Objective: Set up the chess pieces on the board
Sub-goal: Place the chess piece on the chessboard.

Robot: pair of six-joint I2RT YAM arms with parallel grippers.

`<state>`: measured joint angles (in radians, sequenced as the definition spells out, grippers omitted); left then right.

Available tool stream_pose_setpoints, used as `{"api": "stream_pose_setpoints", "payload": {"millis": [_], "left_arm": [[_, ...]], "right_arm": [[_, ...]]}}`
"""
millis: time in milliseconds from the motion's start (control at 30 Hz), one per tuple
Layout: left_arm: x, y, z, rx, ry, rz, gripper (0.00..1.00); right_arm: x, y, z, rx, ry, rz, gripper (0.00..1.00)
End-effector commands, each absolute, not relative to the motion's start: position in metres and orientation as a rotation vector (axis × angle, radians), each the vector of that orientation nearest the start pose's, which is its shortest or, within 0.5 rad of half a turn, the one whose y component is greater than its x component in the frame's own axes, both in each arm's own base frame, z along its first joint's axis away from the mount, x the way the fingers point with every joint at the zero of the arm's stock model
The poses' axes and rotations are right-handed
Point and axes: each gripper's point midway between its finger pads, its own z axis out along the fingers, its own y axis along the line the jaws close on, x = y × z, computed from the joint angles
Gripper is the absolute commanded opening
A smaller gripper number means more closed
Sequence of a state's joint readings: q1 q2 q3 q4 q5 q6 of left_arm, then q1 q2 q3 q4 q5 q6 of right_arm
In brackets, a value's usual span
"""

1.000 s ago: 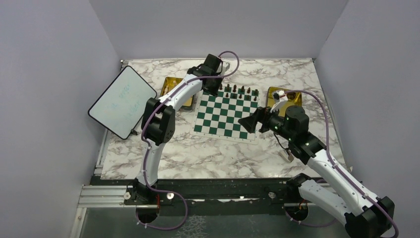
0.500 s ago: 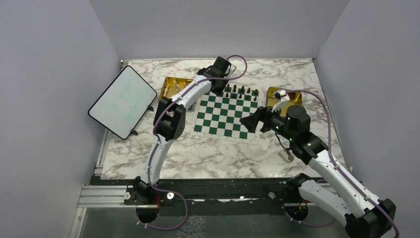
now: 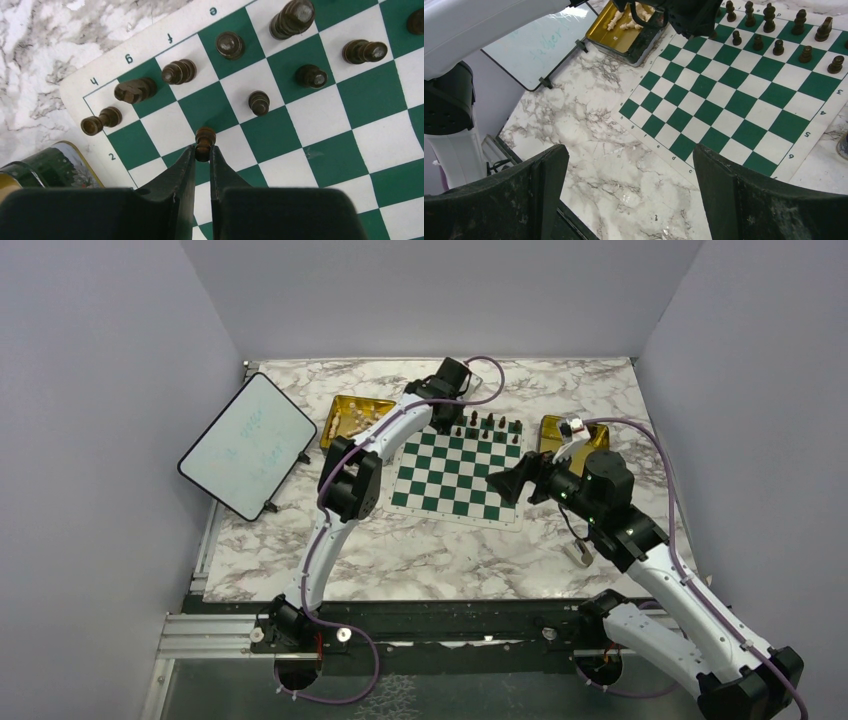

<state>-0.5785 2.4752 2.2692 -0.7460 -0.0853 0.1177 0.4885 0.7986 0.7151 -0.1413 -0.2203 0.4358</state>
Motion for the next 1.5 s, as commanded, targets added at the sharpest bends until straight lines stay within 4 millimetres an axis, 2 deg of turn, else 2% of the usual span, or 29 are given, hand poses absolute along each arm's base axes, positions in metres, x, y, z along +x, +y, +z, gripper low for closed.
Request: {"api": "stream_pose_setpoints", "payload": {"millis": [0, 367, 900, 1467], "left_arm": [[0.516, -0.311, 0.066, 0.834, 2.335, -0.047, 0.14], [0.517, -0.313, 0.058, 0.841, 2.341, -0.055, 0.14], [0.518, -0.316, 0.052, 0.834, 2.343, -0.075, 0.15], [0.52, -0.32, 0.08, 0.817, 2.298, -0.099, 0.15]], "right_arm": [[0.25, 0.189, 0.26, -0.207, 1.843, 0.817, 1.0], [0.251, 0.187, 0.265, -0.202, 1.831, 0.806, 1.0], [0.251, 0.188, 0.263, -0.204, 1.841, 0.81, 1.0], [0.255, 0.19, 0.26, -0.208, 1.849, 0.805, 1.0]]}}
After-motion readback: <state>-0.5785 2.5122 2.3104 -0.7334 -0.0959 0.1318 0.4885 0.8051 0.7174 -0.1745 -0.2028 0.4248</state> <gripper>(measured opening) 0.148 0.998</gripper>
